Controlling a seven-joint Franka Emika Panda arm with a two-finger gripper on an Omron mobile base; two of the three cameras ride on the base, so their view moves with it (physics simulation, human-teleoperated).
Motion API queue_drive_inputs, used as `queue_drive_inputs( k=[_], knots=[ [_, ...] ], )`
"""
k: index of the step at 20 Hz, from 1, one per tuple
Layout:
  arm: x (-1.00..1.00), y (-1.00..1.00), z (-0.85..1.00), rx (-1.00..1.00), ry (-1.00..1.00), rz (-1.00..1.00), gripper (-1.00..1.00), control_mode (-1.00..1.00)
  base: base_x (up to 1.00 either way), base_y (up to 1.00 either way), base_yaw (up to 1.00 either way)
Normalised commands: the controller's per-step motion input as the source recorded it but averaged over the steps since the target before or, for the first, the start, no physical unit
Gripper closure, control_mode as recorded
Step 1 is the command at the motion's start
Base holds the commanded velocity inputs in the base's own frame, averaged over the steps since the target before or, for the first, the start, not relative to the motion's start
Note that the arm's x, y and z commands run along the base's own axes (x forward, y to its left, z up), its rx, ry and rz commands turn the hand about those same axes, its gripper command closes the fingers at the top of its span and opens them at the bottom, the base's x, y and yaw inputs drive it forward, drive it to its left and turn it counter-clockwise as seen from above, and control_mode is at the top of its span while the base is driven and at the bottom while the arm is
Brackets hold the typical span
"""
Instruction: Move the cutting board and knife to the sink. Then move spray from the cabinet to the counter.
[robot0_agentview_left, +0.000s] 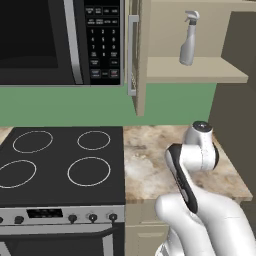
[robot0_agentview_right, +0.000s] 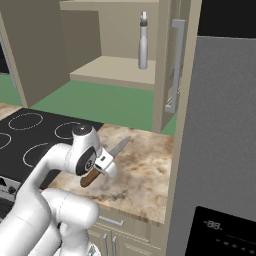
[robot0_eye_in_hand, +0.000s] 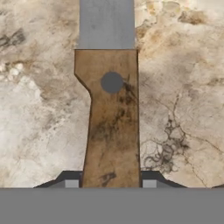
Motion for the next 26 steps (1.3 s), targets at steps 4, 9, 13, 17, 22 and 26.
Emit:
queue_drive_inputs(
  k=[4, 9, 13, 17, 22, 26],
  knots=[
    [-0.29, 0.00, 0.45, 0.00, -0.04, -0.10, 1.00, -1.00, 0.00, 0.00, 0.00],
    [-0.26, 0.00, 0.47, 0.00, 0.00, -0.07, 1.00, -1.00, 0.00, 0.00, 0.00],
    [-0.25, -0.01, 0.40, 0.00, 0.00, -0.01, 1.00, -1.00, 0.00, 0.00, 0.00],
    [-0.23, 0.00, 0.38, 0.00, 0.02, 0.00, 1.00, -1.00, 0.00, 0.00, 0.00],
    [-0.28, 0.00, 0.34, 0.00, 0.00, 0.00, 1.00, -1.00, 0.00, 0.00, 0.00],
    [-0.31, 0.00, 0.30, 0.00, 0.00, 0.00, 1.00, -1.00, 0.00, 0.00, 0.00]
  ],
)
